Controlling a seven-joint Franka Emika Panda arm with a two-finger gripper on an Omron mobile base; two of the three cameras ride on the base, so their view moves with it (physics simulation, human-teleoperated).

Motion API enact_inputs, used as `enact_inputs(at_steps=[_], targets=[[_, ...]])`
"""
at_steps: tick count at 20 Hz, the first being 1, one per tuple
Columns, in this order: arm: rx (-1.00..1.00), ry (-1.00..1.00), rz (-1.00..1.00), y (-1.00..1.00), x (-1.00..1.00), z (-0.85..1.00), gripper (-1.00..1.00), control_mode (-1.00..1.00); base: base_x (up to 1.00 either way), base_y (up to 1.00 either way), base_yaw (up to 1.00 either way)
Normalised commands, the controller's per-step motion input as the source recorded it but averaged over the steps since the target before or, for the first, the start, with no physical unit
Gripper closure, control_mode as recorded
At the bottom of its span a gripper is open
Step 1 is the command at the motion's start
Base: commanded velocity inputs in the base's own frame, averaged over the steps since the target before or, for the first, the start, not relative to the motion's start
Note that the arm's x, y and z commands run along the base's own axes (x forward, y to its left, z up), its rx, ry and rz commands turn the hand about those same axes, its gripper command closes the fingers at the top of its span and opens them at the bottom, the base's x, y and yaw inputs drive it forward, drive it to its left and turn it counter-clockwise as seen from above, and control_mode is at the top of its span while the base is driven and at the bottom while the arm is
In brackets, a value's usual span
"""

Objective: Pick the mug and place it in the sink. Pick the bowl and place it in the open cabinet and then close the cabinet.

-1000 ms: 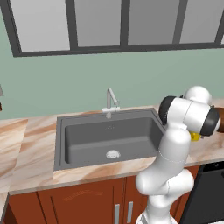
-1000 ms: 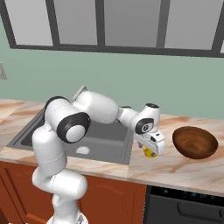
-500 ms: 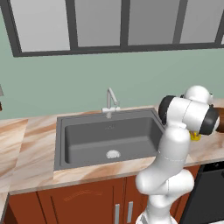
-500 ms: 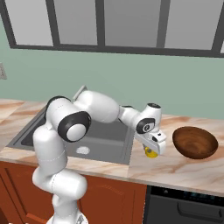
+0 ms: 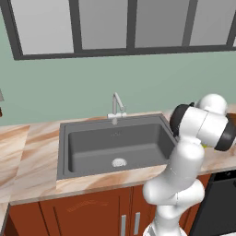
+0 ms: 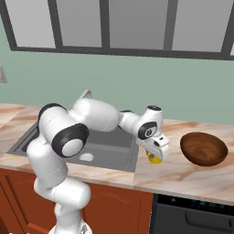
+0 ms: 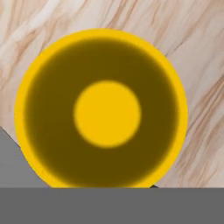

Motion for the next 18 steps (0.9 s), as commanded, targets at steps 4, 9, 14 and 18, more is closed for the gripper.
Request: enact_inputs(at_steps=[4, 9, 14, 18], targets=[[-0.05, -0.20, 0.16, 0.24, -0.16, 0.25, 1.00, -1.00, 0.00, 0.00, 0.00], [0.00, -0.06, 0.23, 0.04, 0.00, 0.56, 1.00, -1.00, 0.00, 0.00, 0.00], [0.00, 0.05, 0.21, 0.00, 0.00, 0.81, 1.00, -1.00, 0.00, 0.00, 0.00], [0.00, 0.18, 0.16, 0.00, 0.00, 0.60, 1.00, -1.00, 0.00, 0.00, 0.00]])
